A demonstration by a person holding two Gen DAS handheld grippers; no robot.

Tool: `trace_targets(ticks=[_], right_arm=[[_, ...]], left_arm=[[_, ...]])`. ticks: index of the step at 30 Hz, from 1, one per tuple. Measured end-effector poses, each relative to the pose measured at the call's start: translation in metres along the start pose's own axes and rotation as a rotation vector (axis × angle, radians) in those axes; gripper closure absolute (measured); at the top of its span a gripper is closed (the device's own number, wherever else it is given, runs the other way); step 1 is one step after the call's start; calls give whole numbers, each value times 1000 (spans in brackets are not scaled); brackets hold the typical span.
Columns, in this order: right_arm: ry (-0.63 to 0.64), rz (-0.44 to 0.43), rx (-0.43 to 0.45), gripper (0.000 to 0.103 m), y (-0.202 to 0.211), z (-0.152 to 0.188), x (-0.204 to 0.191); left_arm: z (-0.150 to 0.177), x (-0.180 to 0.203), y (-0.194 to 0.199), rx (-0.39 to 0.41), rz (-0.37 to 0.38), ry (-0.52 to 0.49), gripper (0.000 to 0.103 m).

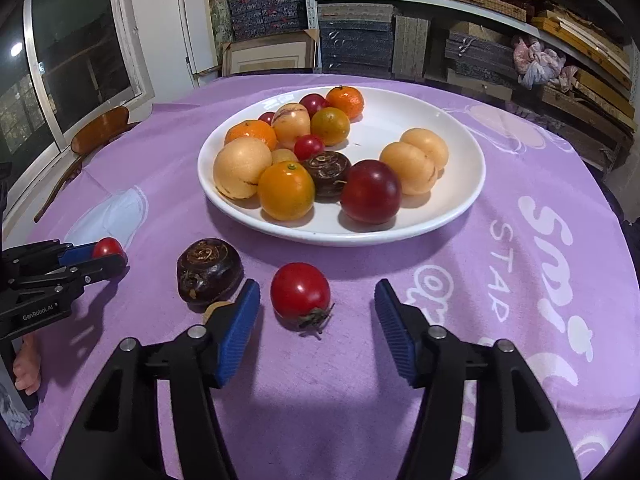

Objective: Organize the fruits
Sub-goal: 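Close the left tool on the red tomato while the right tool grasps the small red tomato, then carry both tomatoes over the white dish and open both tools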

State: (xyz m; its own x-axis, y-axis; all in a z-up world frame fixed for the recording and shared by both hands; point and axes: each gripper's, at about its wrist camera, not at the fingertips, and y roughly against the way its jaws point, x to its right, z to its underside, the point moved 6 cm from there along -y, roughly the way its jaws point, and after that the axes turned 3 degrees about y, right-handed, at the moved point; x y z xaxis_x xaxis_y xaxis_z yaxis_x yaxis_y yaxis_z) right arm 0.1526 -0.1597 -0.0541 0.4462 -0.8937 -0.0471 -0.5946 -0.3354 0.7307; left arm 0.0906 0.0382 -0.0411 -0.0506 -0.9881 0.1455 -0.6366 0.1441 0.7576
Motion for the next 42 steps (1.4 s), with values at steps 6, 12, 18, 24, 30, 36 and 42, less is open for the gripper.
trace_targets(ticks=[6,12,18,24,30,36,42], right_arm=[[22,-16,-22,62,-6,-1,-8],[1,-37,-35,72,-8,0,-6],[-28,-69,-18,72,0,5,-2],[-65,-97,79,72,40,1,5],[-119,-18,179,72,74,-40,40],[-141,48,165,72,51,-96,69],[-169,61,120,73,-1,-128,84]], left_arm=[[0,0,-1,-1,0,-1,73],[0,0,-1,-1,1,1,73],[0,1,1,14,8,8,73],[-14,19,20,100,15,-31,73],[-73,57,21,120,44,-96,73],[-114,110,-14,94,95,-127,73],[-125,143,-56,72,75,-178,73]])
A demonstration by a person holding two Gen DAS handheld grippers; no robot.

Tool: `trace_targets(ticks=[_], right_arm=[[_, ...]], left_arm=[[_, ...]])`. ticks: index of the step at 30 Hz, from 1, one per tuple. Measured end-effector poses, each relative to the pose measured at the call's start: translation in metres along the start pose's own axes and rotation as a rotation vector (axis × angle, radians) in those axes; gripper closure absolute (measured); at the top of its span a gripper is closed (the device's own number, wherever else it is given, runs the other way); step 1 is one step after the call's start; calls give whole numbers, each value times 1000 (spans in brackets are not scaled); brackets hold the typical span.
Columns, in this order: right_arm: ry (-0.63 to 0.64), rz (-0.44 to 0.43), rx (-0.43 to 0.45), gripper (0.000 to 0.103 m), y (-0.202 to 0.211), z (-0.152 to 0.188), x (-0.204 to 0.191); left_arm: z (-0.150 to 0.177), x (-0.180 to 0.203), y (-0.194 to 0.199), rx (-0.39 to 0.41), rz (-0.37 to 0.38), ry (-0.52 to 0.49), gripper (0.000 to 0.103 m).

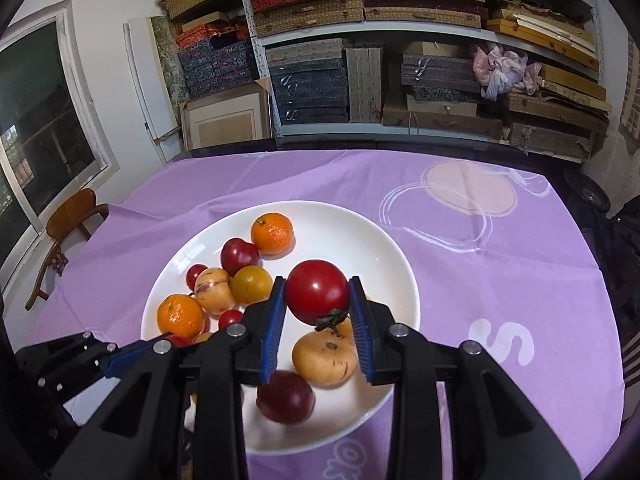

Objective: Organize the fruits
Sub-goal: 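Carry both tomatoes over the white dish and open both tools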

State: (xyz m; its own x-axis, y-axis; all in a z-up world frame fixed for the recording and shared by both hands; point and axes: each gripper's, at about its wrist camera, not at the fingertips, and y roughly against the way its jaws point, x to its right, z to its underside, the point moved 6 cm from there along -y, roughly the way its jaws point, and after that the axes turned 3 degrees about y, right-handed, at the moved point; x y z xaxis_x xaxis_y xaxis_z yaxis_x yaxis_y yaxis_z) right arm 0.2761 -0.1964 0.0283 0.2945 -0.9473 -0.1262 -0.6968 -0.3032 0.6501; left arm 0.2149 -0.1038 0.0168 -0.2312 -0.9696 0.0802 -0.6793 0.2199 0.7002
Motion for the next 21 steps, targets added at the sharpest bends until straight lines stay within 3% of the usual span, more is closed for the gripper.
trace_targets(ticks=[7,21], right_arm=[[-9,6,-35,73,-43,-6,6],[16,-2,-52,73,-61,-3,1]], left_arm=[[-11,-1,-28,3,-30,-4,73],[-9,-7,-46,8,-66,11,73]])
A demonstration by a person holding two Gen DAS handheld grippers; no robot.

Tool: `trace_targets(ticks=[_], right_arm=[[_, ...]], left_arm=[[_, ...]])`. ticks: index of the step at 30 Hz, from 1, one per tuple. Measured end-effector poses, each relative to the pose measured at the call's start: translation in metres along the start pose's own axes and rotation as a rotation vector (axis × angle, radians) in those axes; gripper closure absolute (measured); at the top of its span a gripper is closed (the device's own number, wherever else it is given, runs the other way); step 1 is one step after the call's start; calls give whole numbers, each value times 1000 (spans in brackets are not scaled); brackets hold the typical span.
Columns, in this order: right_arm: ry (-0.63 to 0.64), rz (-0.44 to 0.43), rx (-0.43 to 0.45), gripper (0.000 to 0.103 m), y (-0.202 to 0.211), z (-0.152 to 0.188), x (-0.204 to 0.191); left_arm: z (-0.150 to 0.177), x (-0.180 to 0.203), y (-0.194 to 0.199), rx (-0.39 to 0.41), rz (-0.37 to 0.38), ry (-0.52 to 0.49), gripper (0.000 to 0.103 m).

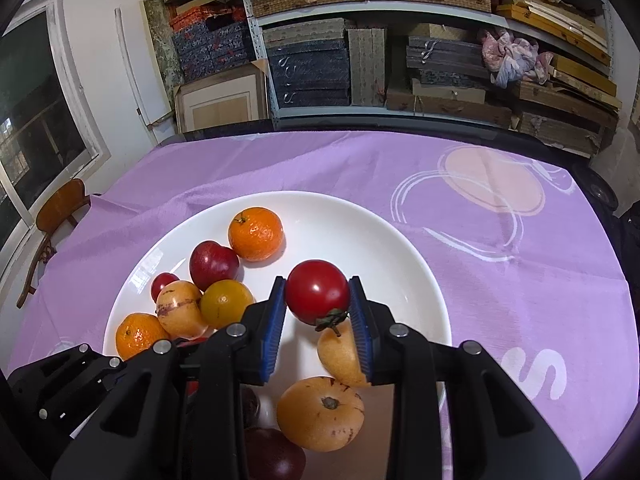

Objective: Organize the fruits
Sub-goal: 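Carry both tomatoes over the white dish and open both tools, then approach the mangosteen with the left tool while the right tool approaches the tan fruit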

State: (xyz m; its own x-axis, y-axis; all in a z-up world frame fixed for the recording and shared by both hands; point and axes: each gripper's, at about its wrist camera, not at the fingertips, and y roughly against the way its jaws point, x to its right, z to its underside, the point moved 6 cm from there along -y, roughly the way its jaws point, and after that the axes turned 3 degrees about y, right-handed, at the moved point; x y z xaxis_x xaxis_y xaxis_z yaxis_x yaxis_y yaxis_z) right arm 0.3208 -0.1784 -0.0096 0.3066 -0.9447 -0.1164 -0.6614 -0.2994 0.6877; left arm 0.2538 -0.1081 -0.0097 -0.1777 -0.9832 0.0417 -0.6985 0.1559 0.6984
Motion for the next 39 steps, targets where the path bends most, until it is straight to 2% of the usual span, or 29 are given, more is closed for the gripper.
trace_targets(ticks=[10,12,14,17,20,22,25,29,32,33,36,39], right_arm=[[23,14,-37,72,-14,5,-4],[28,20,-34,67,-13,5,-5],[30,23,-27,59,-10,4,-6],[32,28,-9,59,1,0,-6],[16,35,31,59,26,-8,-3],[5,39,67,57,50,-14,1],[-6,46,142,49,94,-22,3],[-8,40,237,38,158,-21,0],[-3,30,290,29,197,-7,-7],[-2,26,303,25,208,0,-9],[-16,8,342,15,233,29,-15],[-35,5,356,12,242,63,-19]], left_arm=[[2,-8,-3,-9,-5,18,73],[2,-8,-3,-5,-16,13,73],[3,-8,-4,-5,-25,1,68],[2,-9,1,-3,-34,5,63],[-6,-17,19,20,-32,28,59],[-16,-24,41,53,-32,49,53],[-29,-35,83,131,-53,70,42],[-40,-48,140,217,-72,76,40],[-33,-54,173,252,-87,84,34],[-28,-56,182,259,-90,87,27],[-6,-59,200,266,-102,81,24],[24,-57,202,234,-104,79,20]])
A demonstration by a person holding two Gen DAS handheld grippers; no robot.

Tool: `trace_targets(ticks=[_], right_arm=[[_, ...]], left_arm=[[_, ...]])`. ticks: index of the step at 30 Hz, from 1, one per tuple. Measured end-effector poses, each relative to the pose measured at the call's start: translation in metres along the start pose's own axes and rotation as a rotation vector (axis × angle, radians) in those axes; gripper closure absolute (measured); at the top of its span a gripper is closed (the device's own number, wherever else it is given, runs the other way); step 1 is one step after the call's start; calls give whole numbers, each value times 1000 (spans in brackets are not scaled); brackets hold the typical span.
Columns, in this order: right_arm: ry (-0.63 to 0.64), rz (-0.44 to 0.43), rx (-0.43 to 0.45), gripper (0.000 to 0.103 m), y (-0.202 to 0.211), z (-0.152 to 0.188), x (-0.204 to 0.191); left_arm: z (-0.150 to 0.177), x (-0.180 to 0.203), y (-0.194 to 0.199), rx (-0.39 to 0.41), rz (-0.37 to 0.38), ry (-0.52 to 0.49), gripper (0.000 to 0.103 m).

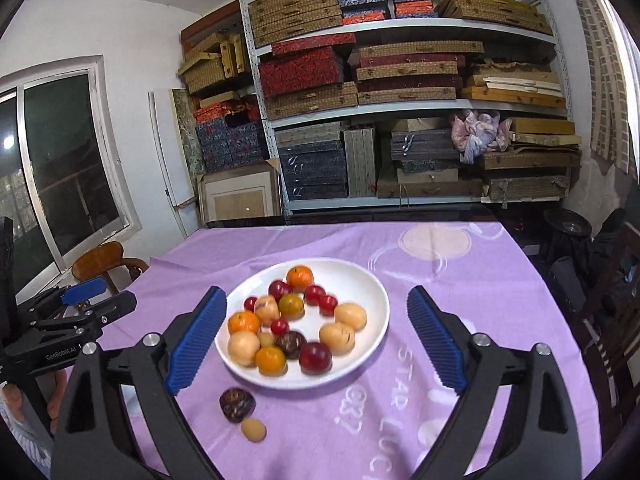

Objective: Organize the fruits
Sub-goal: 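Approach the mangosteen with the left tool while the right tool approaches the tan fruit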

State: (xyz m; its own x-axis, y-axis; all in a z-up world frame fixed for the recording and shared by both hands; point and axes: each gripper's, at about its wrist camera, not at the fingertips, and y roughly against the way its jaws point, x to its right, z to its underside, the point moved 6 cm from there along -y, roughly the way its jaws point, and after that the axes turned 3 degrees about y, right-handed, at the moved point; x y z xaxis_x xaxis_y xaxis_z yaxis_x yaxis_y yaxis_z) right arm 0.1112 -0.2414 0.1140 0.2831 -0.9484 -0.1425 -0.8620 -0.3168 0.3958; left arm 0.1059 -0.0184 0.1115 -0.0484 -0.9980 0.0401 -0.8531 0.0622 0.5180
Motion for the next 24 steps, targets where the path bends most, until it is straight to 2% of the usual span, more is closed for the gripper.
trace_targets(ticks=[4,7,10,15,19,24], right_arm=[[-53,-15,-32,11,1,46,2],[-80,14,-46,11,-7,77,8],[-67,33,-90,11,-18,89,12],[-124,62,-63,7,-19,91,34],[-177,56,-77,6,-23,91,44],[-164,63,-89,6,-26,92,45]], left_arm=[[47,4,-1,-64,-20,-39,20],[77,9,-18,-131,-19,-40,20],[98,15,-36,-181,-22,-42,20],[104,24,-56,-188,-52,-68,20],[102,27,-69,-204,-59,-45,20],[98,36,-87,-248,-43,-48,20]])
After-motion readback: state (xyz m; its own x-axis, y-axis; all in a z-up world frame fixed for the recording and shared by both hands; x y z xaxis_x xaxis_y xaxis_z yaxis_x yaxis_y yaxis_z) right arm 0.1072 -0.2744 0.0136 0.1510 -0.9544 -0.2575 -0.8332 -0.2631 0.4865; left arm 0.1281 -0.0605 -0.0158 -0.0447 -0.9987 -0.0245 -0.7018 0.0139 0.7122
